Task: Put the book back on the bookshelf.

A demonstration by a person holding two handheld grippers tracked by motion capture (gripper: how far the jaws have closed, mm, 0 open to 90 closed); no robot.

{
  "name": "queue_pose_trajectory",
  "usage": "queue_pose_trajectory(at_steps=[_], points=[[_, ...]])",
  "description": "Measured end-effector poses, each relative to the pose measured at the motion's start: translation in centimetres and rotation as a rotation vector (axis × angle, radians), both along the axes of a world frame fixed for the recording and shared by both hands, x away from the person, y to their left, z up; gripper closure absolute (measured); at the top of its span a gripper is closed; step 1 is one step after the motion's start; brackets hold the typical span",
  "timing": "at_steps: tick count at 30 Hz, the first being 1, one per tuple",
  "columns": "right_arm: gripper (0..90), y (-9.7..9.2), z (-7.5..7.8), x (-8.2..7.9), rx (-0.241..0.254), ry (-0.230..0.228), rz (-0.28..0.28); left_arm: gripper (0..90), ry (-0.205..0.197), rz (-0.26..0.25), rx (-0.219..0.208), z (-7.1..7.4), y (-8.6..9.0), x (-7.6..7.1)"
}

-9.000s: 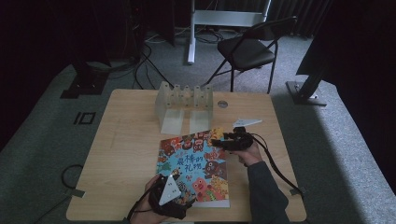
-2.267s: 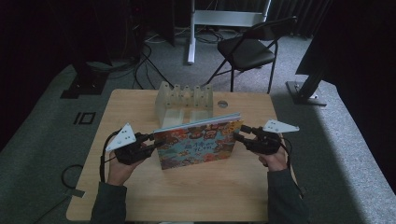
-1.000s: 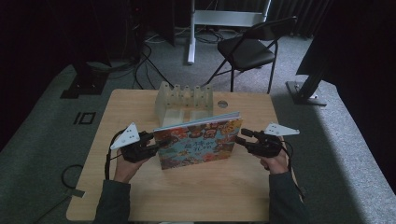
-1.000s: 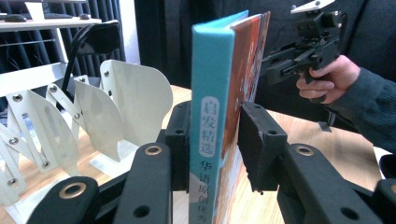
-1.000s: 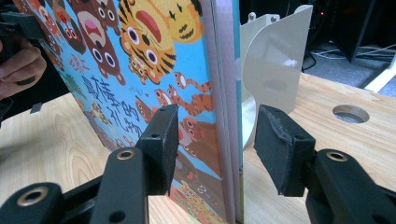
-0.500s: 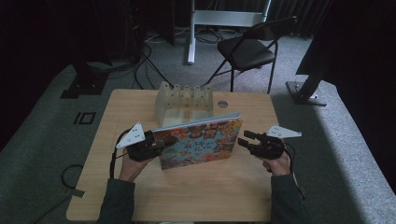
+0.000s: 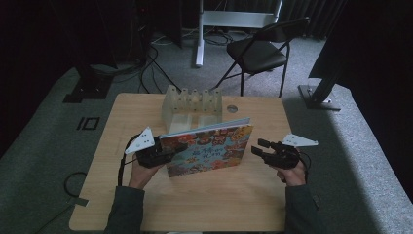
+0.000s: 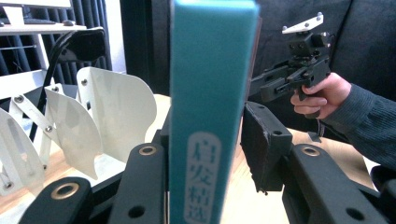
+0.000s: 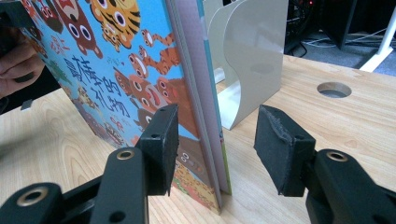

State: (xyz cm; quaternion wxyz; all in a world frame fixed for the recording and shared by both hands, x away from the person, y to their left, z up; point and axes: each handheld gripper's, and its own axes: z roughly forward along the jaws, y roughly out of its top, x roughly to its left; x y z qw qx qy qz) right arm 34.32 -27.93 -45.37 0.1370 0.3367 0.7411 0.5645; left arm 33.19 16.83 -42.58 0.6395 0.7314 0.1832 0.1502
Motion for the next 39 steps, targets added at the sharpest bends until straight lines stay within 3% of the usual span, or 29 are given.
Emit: queue_pose_trajectory(at_steps=[16, 39], points=[[48.8, -0.4, -0.9, -0.1, -0.006, 0.021, -0.017, 62.0, -0.015, -0.009, 0.002, -0.1, -0.4, 0.1], [46.9, -1.8, -3.7, -1.2, -0.102, 0.074, -0.092, 59.7, -0.033, -0.036, 0.002, -0.1, -1.3, 0.3]])
